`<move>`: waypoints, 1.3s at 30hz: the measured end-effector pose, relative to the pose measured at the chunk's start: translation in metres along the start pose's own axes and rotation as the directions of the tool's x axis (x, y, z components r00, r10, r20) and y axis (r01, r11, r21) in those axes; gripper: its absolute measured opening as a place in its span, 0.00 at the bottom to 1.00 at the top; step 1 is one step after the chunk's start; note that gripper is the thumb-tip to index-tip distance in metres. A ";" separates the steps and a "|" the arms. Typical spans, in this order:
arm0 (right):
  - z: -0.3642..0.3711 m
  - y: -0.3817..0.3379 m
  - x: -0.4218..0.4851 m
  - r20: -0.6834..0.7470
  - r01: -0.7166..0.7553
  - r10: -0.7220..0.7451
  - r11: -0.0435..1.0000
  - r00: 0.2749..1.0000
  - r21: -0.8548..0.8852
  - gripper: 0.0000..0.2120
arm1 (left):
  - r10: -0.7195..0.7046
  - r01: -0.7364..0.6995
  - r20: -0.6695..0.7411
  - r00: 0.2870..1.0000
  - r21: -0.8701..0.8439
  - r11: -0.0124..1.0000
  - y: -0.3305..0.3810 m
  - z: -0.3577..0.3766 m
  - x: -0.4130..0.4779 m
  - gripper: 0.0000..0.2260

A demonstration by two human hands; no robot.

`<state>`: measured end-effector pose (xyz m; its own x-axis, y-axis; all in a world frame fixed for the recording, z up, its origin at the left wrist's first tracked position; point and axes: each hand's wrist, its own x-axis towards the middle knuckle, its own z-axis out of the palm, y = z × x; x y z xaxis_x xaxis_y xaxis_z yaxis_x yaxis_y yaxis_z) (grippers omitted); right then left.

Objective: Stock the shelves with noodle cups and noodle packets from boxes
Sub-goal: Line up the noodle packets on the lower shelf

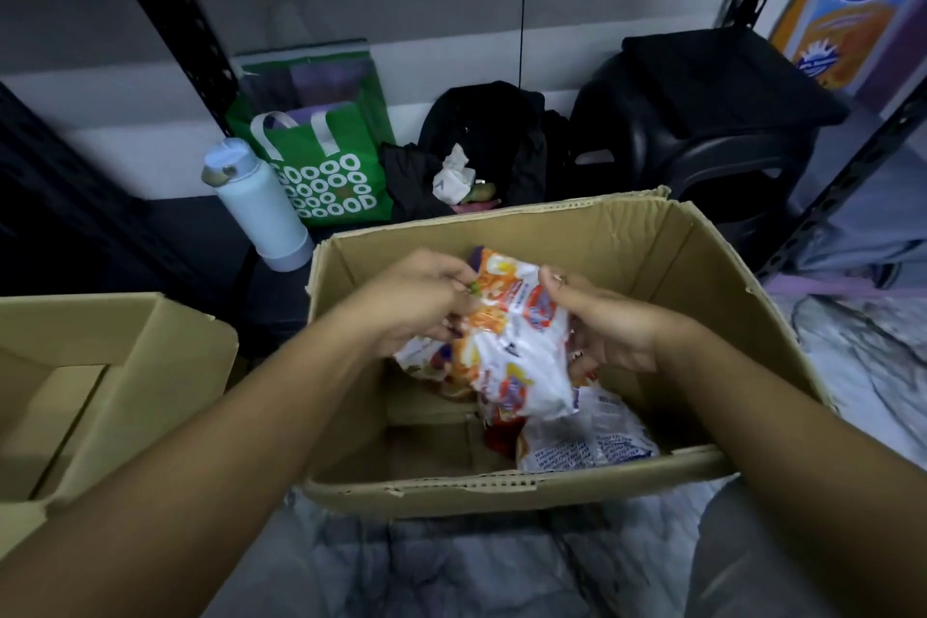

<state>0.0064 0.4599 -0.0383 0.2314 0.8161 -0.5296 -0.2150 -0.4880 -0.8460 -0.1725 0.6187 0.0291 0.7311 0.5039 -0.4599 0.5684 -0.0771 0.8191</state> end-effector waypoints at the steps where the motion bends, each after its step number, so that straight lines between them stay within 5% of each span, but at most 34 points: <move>1: -0.006 0.001 -0.001 -0.065 0.015 -0.016 1.000 0.998 -0.026 0.33 | 0.013 -0.013 0.037 0.999 -0.022 1.000 -0.003 0.012 0.006 0.11; 4: -0.031 0.010 0.000 -0.304 -0.025 -0.022 0.988 0.953 -0.149 0.33 | 0.060 -0.068 0.132 0.989 0.059 0.996 -0.013 0.030 0.029 0.12; 7: -0.053 0.017 0.000 -0.464 -0.063 -0.080 0.957 0.882 -0.284 0.29 | 0.159 -0.151 0.021 0.987 0.449 0.881 -0.031 0.027 0.063 0.13; 10: -0.059 0.017 -0.005 -0.489 -0.117 -0.179 0.849 0.854 -0.515 0.29 | 0.072 -0.048 0.001 0.997 0.757 0.652 -0.066 0.026 0.097 0.35; 12: -0.059 0.016 -0.007 -0.500 -0.130 -0.221 0.808 0.837 -0.575 0.30 | -0.071 0.030 0.014 0.997 0.806 0.591 -0.087 0.029 0.109 0.51; 15: -0.059 0.016 -0.006 -0.504 -0.096 -0.259 0.813 0.824 -0.574 0.29 | -0.104 0.054 0.001 0.995 0.847 0.529 -0.107 0.037 0.117 0.62; 18: -0.055 0.016 -0.004 -0.463 -0.038 -0.260 0.840 0.847 -0.541 0.30 | -0.078 0.052 -0.021 0.997 0.906 0.420 -0.109 0.046 0.114 0.58; 20: -0.052 0.013 -0.003 -0.433 0.002 -0.244 0.873 0.868 -0.489 0.32 | 0.034 -0.010 -0.003 0.999 0.930 0.366 -0.104 0.044 0.112 0.41; 22: -0.051 0.013 -0.003 -0.416 0.016 -0.212 0.904 0.884 -0.427 0.33 | 0.125 -0.064 0.021 0.992 0.933 0.355 -0.098 0.036 0.109 0.26; 26: -0.045 0.014 -0.001 -0.336 -0.027 -0.075 0.957 0.939 -0.288 0.34 | 0.092 -0.048 0.016 0.996 0.933 0.356 -0.093 0.018 0.095 0.21; 29: -0.039 0.026 0.007 -0.273 -0.162 0.064 0.922 0.960 -0.351 0.36 | 0.022 0.010 -0.021 1.000 0.921 0.391 -0.099 0.007 0.089 0.26; 33: -0.025 0.039 0.012 -0.232 -0.270 0.156 0.731 0.960 -0.626 0.42 | -0.052 0.024 -0.001 0.999 0.901 0.434 -0.120 0.009 0.092 0.35; 39: -0.026 0.047 0.015 -0.294 -0.268 0.127 0.817 0.947 -0.510 0.36 | -0.230 0.141 -0.022 0.973 0.845 0.516 -0.123 0.028 0.089 0.54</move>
<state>0.0248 0.4411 -0.0875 0.4709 0.6202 -0.6275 0.2461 -0.7753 -0.5816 -0.1670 0.6490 -0.1224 0.5721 0.5270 -0.6285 0.7153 -0.6955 0.0680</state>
